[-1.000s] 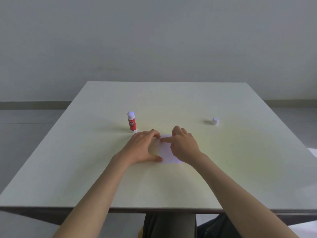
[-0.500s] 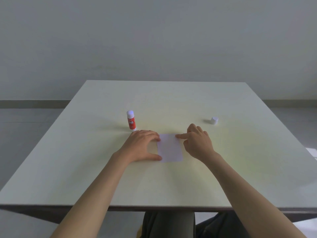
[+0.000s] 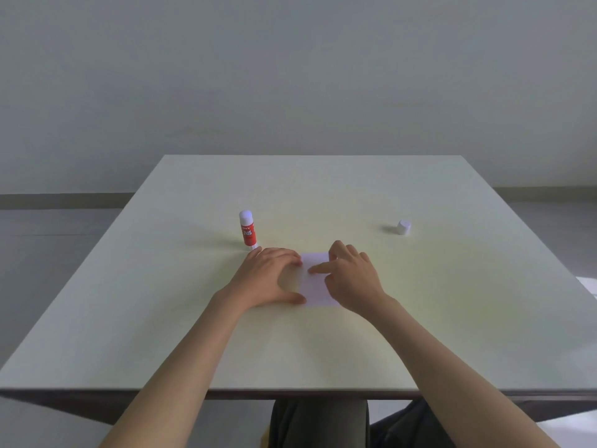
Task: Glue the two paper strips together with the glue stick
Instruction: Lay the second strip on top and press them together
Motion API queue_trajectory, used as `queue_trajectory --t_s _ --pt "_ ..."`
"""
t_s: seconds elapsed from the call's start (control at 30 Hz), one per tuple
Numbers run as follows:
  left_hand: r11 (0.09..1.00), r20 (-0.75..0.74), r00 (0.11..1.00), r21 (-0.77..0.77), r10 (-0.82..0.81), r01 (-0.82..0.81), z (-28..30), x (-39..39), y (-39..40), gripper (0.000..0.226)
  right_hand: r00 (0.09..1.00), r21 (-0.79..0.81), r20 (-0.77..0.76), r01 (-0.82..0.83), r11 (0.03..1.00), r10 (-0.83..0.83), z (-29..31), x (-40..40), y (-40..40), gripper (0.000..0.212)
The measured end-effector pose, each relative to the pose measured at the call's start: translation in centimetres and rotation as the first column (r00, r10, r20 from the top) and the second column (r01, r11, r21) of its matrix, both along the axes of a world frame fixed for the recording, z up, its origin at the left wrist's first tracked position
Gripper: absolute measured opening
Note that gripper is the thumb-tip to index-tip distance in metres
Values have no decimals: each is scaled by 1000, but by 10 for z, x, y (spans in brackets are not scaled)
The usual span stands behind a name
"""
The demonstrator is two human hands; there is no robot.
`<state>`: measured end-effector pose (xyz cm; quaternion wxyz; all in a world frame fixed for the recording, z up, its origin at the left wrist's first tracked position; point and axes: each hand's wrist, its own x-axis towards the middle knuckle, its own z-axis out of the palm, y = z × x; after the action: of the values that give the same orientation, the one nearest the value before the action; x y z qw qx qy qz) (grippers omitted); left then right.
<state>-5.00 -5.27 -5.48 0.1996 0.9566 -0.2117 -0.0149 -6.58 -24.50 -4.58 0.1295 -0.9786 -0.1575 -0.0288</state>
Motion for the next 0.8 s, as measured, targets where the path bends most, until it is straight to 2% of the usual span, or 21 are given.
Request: queue_trajectory --t_s 0.27,0.53,0.8 --pt "1000 -17 1000 19 -22 22 -1 0 2 71 994 -28 -22 104 994 -104 6 -1 -25 47" --pt "999 -54 998 32 13 -11 0 0 0 75 994 37 -58 -94 995 96 2 -21 8 47" --pt "1000 -82 997 26 17 -15 3 -2 -1 73 997 41 -72 -29 999 32 4 -20 -6 46"
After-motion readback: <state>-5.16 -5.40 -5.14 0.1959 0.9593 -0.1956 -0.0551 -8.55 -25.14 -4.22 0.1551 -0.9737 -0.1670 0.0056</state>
